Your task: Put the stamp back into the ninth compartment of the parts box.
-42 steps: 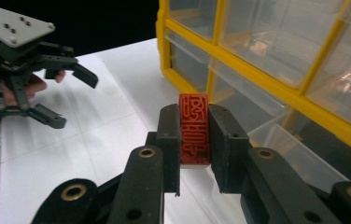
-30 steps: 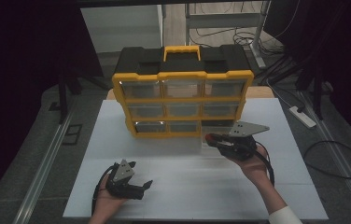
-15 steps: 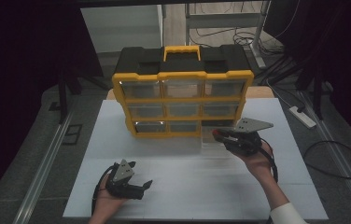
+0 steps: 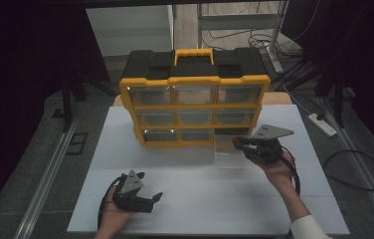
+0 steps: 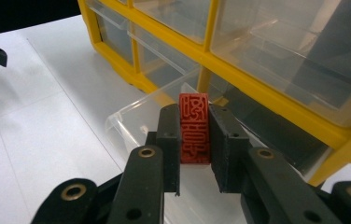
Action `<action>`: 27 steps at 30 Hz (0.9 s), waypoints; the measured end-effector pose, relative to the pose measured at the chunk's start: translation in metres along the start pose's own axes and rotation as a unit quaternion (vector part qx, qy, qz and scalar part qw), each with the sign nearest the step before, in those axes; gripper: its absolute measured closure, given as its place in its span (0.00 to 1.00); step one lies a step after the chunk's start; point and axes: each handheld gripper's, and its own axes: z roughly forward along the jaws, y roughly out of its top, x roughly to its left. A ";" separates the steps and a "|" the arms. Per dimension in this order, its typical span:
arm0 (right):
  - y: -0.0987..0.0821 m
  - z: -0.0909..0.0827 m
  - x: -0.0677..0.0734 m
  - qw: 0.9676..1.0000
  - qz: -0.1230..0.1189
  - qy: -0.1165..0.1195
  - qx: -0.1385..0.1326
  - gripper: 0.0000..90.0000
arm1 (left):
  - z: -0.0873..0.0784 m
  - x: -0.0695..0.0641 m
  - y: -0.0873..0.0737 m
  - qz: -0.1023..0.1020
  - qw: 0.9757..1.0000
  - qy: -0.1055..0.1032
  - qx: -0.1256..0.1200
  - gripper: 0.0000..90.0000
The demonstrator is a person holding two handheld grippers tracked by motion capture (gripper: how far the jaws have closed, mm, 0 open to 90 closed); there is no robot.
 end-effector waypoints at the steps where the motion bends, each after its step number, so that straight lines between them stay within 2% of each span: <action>1: 0.000 0.000 -0.001 1.000 0.001 -0.001 0.000 0.84 | 0.000 0.000 0.000 0.000 1.000 0.000 0.000 0.08; 17: -0.008 0.010 -0.007 1.000 0.003 -0.011 0.024 0.84 | 0.000 0.000 0.000 0.000 1.000 0.000 0.002 0.08; 27: -0.008 0.010 -0.008 1.000 0.001 -0.012 0.023 0.84 | 0.000 0.000 0.000 0.001 1.000 0.000 0.002 0.08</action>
